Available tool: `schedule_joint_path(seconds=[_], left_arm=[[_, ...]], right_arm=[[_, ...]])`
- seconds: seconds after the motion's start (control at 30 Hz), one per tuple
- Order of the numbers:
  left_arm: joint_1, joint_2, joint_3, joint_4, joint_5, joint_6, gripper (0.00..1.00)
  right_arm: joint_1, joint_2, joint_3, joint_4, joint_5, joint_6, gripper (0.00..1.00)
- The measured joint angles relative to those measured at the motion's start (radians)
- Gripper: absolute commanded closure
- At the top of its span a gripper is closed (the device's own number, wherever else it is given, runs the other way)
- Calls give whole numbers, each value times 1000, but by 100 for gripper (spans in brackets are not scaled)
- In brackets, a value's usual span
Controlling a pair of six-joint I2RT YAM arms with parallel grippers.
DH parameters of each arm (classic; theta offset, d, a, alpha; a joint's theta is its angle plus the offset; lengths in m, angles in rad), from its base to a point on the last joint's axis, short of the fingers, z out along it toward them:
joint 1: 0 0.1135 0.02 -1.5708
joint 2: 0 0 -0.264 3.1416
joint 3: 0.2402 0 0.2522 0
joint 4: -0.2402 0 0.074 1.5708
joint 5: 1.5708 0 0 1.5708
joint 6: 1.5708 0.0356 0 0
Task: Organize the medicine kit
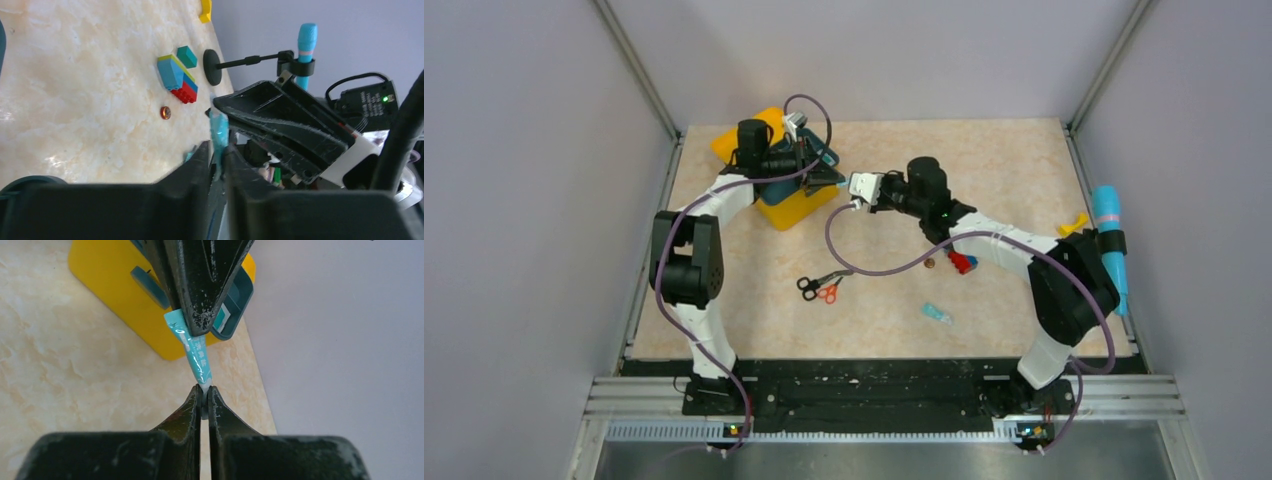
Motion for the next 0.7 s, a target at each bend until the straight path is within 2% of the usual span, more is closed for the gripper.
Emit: schedule_joint_path(seconds=[0.03, 0.1, 0.13, 0.2, 0.23, 0.3, 0.4, 0.53, 0.7], left_arm=[[0, 0, 0, 0, 1, -3, 98], [0, 0, 0, 11, 10, -13, 100], [0, 0, 0, 17, 11, -15, 100], [0, 1, 0, 20, 8, -13, 100], [0, 1, 0, 18, 5, -8, 100], [0, 1, 0, 10, -3, 6, 100], [5, -1, 5, -25, -31, 50, 100], [36, -43, 9, -127, -94, 146, 100], [134, -175, 44, -283, -175, 351, 100]], right_arm=[[1, 7, 8, 0, 5, 0, 100], [3, 20, 17, 1, 16, 0, 100], [4, 26, 18, 6, 17, 0, 96], [6, 34, 18, 16, 23, 0, 57], [7, 34, 18, 17, 24, 7, 43], [8, 34, 18, 7, 34, 14, 30], [-1, 33, 38, -78, 30, 56, 24], [-69, -11, 42, -225, -40, 210, 25], [-196, -128, 25, -380, -69, 381, 26]])
